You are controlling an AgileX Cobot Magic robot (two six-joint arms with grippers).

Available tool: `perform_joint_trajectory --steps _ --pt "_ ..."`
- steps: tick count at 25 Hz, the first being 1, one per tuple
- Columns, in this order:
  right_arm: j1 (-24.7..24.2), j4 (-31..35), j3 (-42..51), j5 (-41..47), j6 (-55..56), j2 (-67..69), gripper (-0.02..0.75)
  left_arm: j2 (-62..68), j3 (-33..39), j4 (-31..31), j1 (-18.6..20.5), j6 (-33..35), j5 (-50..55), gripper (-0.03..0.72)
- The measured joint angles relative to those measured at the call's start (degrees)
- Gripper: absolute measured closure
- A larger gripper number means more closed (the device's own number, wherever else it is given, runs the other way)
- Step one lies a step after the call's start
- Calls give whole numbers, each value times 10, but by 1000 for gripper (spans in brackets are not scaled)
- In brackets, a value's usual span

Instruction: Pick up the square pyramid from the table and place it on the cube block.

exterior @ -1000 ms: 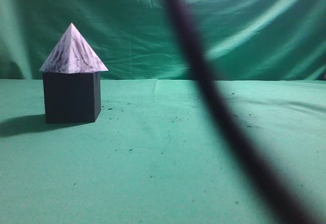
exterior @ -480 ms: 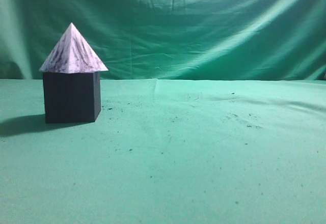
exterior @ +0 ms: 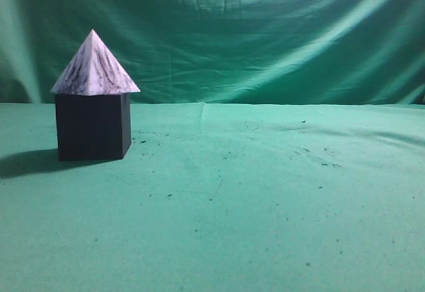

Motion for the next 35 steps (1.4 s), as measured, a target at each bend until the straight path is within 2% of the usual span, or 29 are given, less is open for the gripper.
perform_joint_trajectory --steps 4,11,15,22,27,31,35 --pt "0 5 68 -23 3 -86 738 0 0 0 0 0 0 688" --pt "0 32 107 85 4 -178 738 0 0 0 0 0 0 688" --pt "0 22 109 93 4 -182 738 0 0 0 0 0 0 688" --pt "-7 -34 110 0 4 -198 738 0 0 0 0 0 0 688" --pt "-77 -44 112 -49 4 -226 738 0 0 0 0 0 0 688" --pt "-166 -44 143 -79 4 -256 738 0 0 0 0 0 0 688" --pt "-268 -44 223 -152 4 -309 738 0 0 0 0 0 0 688"
